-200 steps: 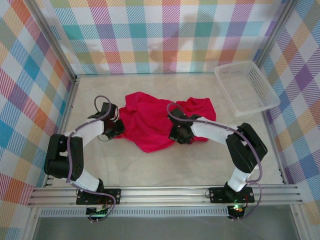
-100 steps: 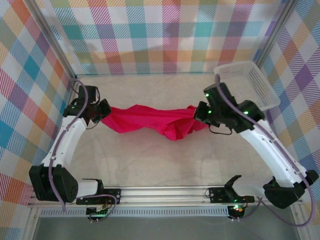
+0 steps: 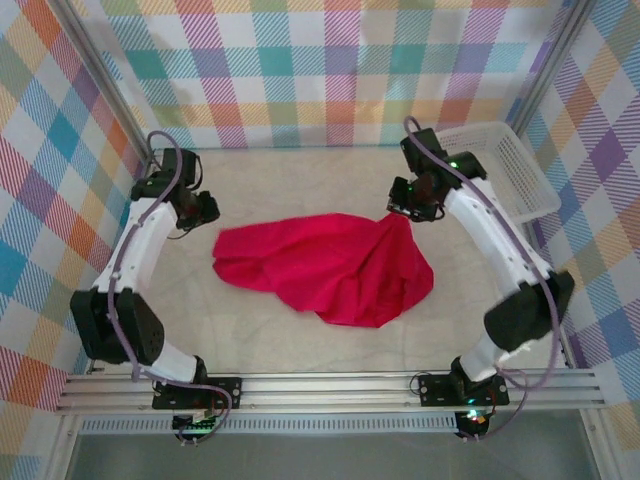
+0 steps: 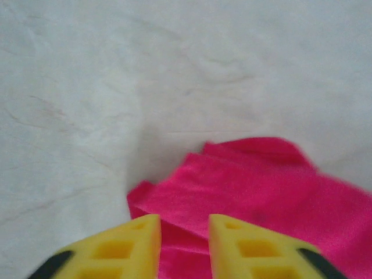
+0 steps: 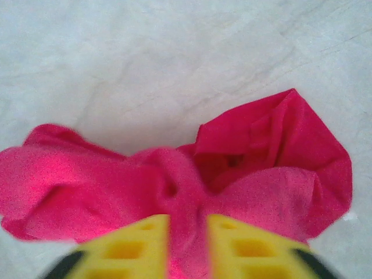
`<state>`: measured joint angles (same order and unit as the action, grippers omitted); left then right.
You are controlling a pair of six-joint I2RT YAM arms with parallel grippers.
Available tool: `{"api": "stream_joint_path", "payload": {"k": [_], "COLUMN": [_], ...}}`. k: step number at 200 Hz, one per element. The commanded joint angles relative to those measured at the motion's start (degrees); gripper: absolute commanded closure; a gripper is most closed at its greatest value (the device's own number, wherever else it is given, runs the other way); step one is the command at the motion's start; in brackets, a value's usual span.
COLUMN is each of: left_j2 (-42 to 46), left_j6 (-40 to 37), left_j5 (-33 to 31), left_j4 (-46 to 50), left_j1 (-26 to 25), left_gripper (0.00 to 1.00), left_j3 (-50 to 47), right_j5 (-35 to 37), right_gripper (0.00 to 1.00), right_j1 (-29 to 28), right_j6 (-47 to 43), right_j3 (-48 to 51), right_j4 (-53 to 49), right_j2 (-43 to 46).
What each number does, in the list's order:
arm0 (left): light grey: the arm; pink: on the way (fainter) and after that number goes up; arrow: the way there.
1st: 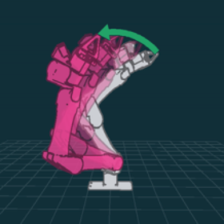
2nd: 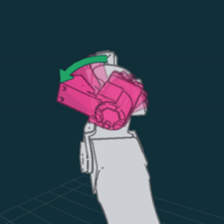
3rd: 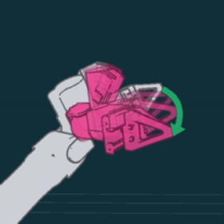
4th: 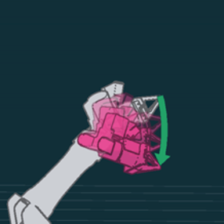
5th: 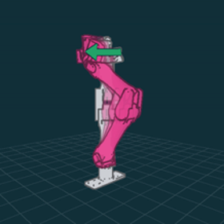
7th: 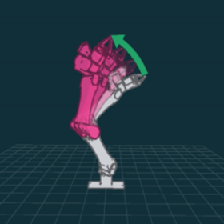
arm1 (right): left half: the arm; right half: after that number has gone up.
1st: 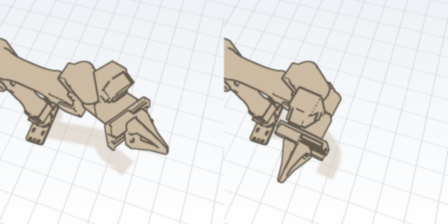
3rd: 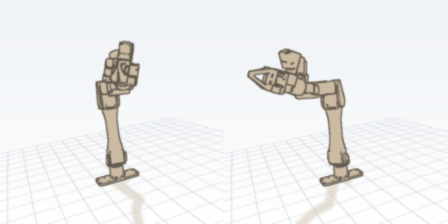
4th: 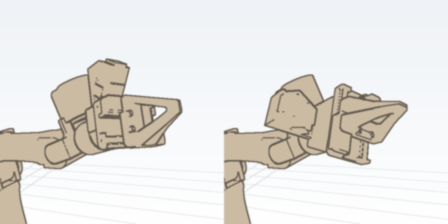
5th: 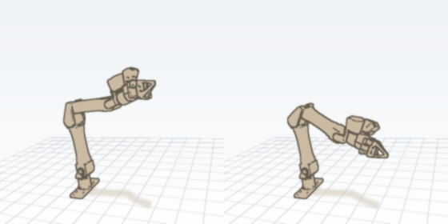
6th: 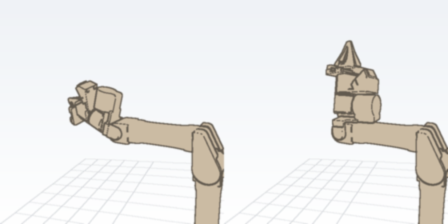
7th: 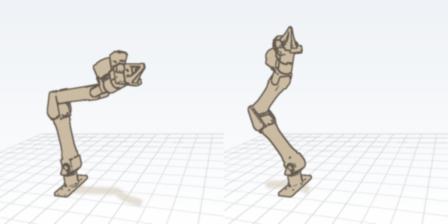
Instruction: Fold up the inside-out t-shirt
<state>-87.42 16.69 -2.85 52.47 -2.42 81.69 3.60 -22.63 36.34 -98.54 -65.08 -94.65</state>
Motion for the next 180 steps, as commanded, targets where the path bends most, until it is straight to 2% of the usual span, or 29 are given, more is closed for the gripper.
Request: {"api": "stream_joint_path", "payload": {"k": [1,11,33,60,92,108,132,144,153,180], "left_j2": [4.24,7.02,11.52,5.99,-9.68,-16.53,-24.72,-27.84,-29.66,-31.85], "left_j6": [-1.44,0.08,6.98,12.33,9.88,7.58,5.32,4.4,3.81,2.8], "left_j5": [-6.35,-4.01,8.32,16.74,17.01,17.25,15.57,12.52,9.95,3.71], "left_j4": [2.98,-0.2,-12.94,-25.17,-22.62,-20.38,-17.22,-14.44,-12.13,-7.66], "left_j1": [-3.68,-6.79,-15.68,-26.83,-35.62,-39.64,-44.24,-45.57,-46.15,-46.17], "left_gripper": [0.57,0.54,0.51,0.45,0.42,0.37,0.37,0.42,0.5,0.85], "left_j3": [1.25,-0.96,-9.56,-13.75,-4.17,1.32,7.31,9.75,11.39,14.3], "right_j5": [-2.42,-2.76,-4.08,-7.99,-8.52,-8.61,-9.5,-10.47,-11.25,-15.3], "right_gripper": [0.42,0.39,0.38,0.47,0.49,0.48,0.44,0.44,0.43,0.42], "right_j1": [0.13,-0.08,-0.22,-0.22,0.02,0.18,0.22,0.23,0.2,0.13], "right_j6": [-2.94,-2.53,-0.41,4.51,10.12,11.35,11.67,11.83,11.99,12.88], "right_j3": [-4.59,-3.74,6.76,25.26,39.21,42.25,44.74,45.47,45.84,47.01], "right_j4": [-0.57,-0.7,3.53,12.29,18.73,20.21,21.52,22.26,22.91,27.76], "right_j2": [-4.41,-4.24,1.63,11.55,18.67,20.25,21.0,20.83,20.62,19.02]}}
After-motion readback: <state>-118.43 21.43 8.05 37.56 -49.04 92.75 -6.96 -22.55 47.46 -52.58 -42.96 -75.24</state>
